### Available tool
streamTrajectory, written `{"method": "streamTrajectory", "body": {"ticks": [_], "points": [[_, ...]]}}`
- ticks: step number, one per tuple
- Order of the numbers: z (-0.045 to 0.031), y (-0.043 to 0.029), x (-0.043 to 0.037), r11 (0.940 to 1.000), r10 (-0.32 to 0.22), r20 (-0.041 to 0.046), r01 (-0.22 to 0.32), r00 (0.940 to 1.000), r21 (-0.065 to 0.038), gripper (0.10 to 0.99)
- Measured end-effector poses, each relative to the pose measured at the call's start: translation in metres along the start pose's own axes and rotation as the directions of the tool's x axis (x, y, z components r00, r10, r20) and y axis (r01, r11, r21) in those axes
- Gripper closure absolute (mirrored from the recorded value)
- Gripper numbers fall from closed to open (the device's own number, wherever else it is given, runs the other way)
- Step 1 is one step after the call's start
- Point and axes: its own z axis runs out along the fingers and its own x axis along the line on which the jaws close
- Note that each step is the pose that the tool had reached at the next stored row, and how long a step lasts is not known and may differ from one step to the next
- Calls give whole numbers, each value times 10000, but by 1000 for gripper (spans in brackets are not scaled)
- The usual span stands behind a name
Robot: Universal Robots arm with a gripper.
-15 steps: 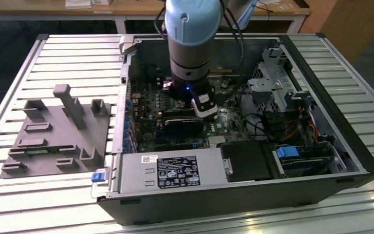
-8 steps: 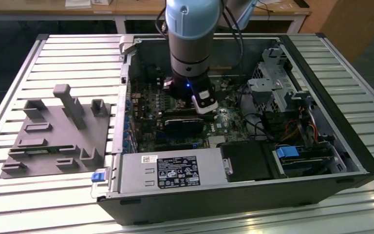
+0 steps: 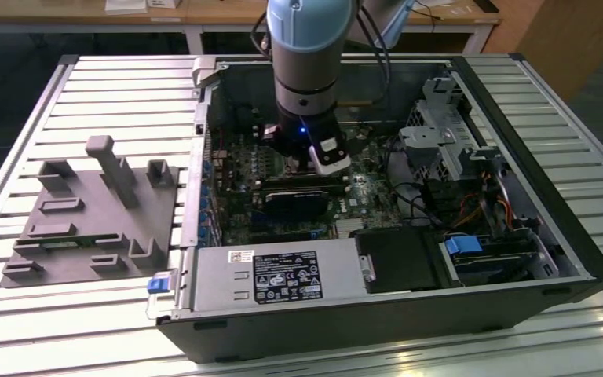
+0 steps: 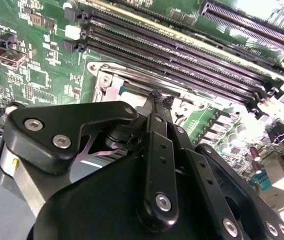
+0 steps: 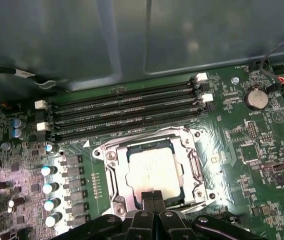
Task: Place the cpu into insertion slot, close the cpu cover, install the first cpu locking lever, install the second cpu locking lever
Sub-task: 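Install the second cpu locking lever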
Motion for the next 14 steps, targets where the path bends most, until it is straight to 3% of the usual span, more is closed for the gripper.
{"method": "streamTrajectory", "body": {"ticks": [8,14], "points": [[15,100,22,10000,-5,13,5,10000,63,984],[-44,144,26,10000,-6,15,6,10000,80,984]]}}
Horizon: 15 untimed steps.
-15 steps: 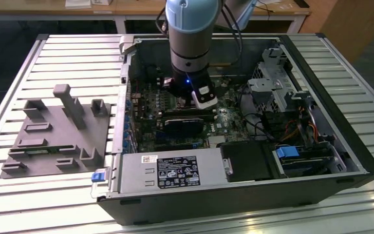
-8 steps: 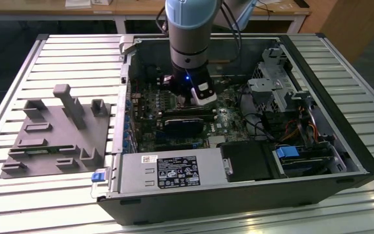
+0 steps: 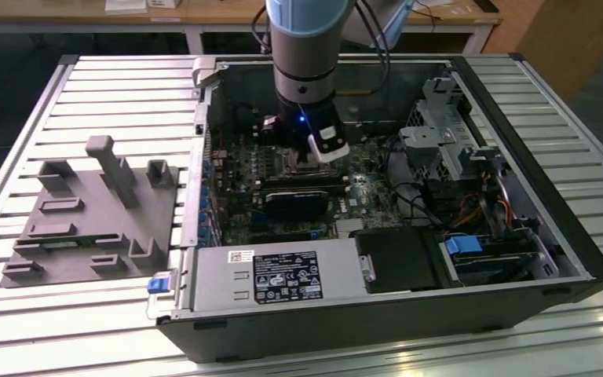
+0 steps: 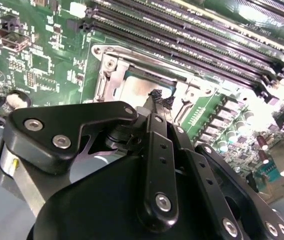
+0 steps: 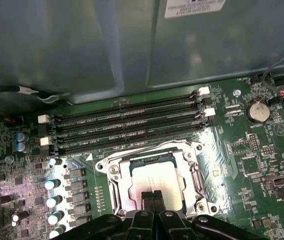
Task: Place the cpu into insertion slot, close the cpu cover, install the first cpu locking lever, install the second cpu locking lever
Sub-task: 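Install the second cpu locking lever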
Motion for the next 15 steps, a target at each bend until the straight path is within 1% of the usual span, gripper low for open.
{"method": "streamTrajectory", "body": {"ticks": [2,4,7,12,15], "points": [[-41,11,-1,10000,-1,2,1,10000,4,984],[-57,17,-1,10000,-1,6,1,10000,21,984],[-56,26,-22,10000,-5,16,5,10000,72,984],[-47,58,-66,9999,-7,24,6,10000,115,984],[-39,98,-64,9998,-14,39,13,10000,191,984]]}}
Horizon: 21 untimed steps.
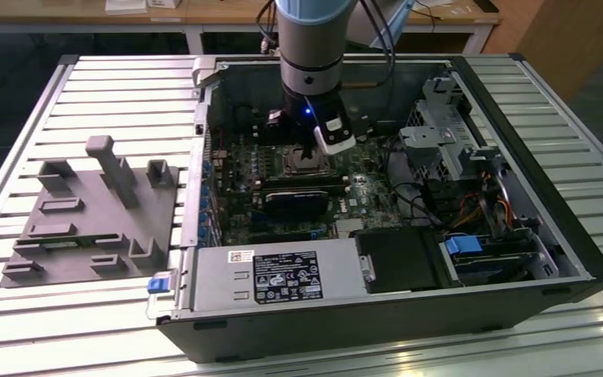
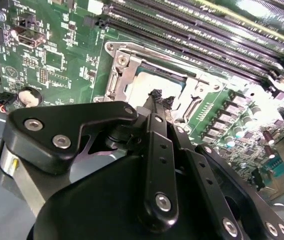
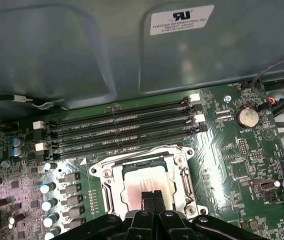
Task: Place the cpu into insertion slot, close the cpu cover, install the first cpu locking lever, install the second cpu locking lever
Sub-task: 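Install the second cpu locking lever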
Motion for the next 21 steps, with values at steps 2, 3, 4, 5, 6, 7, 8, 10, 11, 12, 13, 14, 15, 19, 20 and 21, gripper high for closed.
{"method": "streamTrajectory", "body": {"ticks": [2,3,4,5,6,7,8,10,11,12,13,14,15,19,20,21], "points": [[5,22,0,10000,-6,18,6,10000,80,984],[6,31,1,9999,-11,30,10,10000,146,984],[7,38,2,9998,-16,43,15,10000,213,984],[5,45,3,9996,-21,56,19,10000,273,984],[-2,50,4,9995,-23,63,21,10000,307,984],[-13,53,4,9995,-25,64,23,10000,324,984],[-23,57,4,9994,-26,68,24,10000,332,984],[-48,65,3,9994,-27,72,25,10000,354,984],[-65,69,3,9993,-29,75,26,10000,365,984],[-80,73,3,9993,-29,76,26,10000,376,984],[-95,77,2,9993,-30,78,27,10000,384,984],[-107,80,2,9992,-31,80,27,10000,391,984],[-120,83,2,9992,-31,82,28,10000,398,984],[-168,95,1,9991,-32,85,29,10000,414,984],[-172,97,1,9991,-32,85,29,10000,416,984],[-172,97,1,9991,-33,86,29,10000,415,984]]}}
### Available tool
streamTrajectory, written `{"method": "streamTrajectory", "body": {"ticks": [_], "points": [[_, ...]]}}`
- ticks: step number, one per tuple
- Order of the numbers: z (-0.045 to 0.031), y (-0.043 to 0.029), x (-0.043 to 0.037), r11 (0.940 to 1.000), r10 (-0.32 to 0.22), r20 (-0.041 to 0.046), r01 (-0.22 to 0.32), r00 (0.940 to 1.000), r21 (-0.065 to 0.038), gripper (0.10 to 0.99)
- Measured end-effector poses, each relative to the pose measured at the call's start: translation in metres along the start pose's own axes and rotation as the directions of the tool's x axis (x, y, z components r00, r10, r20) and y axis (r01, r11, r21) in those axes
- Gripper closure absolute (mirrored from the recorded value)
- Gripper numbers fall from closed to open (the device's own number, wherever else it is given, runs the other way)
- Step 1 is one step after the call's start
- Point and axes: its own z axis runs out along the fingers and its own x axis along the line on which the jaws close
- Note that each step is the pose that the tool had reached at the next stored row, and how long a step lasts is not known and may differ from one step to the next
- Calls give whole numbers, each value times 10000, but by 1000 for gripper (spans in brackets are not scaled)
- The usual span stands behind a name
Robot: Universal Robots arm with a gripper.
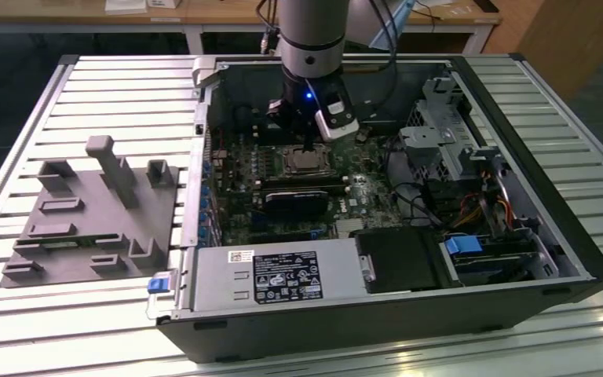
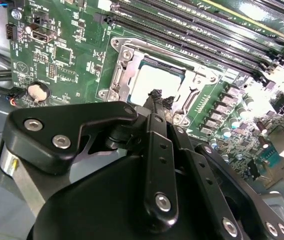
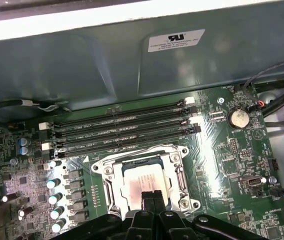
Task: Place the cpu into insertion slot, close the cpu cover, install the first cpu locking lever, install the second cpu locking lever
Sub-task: 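Install the second cpu locking lever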
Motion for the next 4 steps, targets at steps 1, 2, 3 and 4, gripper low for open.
{"method": "streamTrajectory", "body": {"ticks": [1,2,3,4], "points": [[-1,0,0,10000,0,0,0,10000,4,984],[-1,0,0,10000,0,0,0,10000,6,984],[-1,0,0,10000,0,0,0,10000,6,984],[-1,0,0,10000,0,0,0,10000,6,984]]}}
